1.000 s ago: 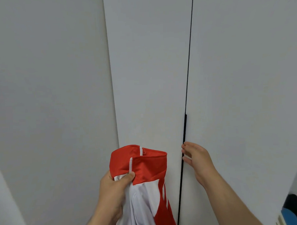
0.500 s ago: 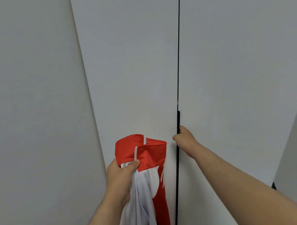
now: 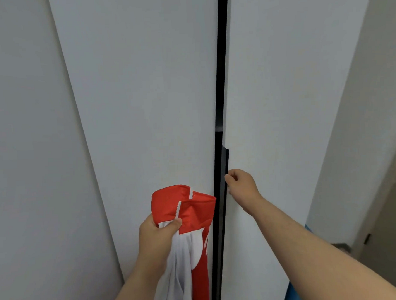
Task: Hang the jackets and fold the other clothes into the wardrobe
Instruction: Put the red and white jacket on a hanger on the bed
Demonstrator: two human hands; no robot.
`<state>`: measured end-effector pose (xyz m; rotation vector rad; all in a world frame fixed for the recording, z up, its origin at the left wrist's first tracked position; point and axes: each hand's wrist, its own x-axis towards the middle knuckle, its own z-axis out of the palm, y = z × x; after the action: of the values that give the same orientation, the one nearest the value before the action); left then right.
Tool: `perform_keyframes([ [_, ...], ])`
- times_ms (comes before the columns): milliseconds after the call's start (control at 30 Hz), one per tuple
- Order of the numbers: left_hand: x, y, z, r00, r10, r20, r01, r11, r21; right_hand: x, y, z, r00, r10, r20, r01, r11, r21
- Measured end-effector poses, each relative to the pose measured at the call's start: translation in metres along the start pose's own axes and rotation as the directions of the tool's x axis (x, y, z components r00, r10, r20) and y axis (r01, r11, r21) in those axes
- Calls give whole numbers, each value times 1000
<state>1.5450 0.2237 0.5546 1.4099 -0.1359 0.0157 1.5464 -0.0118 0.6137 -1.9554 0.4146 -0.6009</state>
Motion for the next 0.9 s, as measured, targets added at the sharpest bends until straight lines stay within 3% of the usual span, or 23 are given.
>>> perform_keyframes([
  [900, -164, 31, 106, 996, 22, 89, -20, 1000, -20, -164, 42, -184, 997, -62, -36, 62, 998, 5],
])
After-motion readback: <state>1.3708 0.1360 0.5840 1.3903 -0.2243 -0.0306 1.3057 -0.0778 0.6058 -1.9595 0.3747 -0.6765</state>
